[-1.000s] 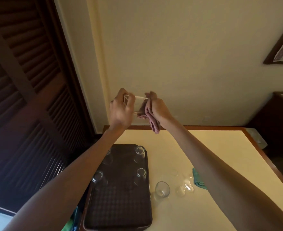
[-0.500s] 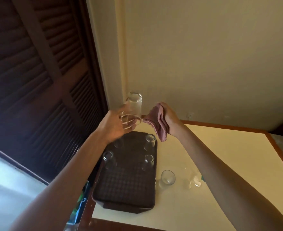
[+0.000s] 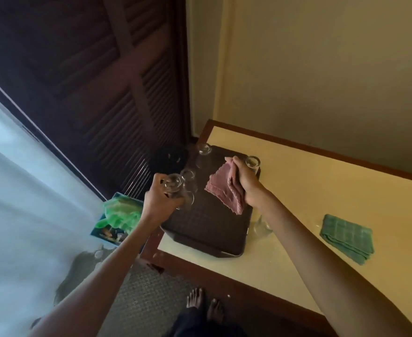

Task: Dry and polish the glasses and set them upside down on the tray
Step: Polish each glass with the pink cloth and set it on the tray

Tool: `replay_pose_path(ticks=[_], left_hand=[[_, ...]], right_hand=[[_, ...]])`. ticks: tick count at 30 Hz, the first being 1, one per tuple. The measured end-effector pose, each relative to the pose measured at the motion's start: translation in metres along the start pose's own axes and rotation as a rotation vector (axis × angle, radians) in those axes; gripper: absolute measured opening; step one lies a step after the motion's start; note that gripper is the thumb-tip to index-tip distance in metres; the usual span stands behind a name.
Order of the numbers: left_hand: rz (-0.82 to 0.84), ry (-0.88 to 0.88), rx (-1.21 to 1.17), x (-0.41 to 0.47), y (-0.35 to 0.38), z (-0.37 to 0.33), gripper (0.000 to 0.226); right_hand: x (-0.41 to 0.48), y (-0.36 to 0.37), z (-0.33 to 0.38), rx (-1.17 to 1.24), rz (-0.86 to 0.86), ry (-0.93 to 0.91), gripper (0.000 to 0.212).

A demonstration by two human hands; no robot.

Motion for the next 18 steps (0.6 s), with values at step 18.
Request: replay_pose_path(ticks=[18], left_hand=[[0.017, 0.053, 0.189, 0.001, 0.03, 0.094, 0.054]], right_hand=[[0.015, 0.026, -0.065, 0.114, 0.174, 0.113, 0.034]])
Point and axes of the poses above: each hand's wrist, its own x-axis towards the middle knuckle, its own y-axis out of the palm, z = x × y, the point moved 10 cm from there along x, towards the middle knuckle, and after that the axes turned 2 degrees about -z, right-handed, at the moved point
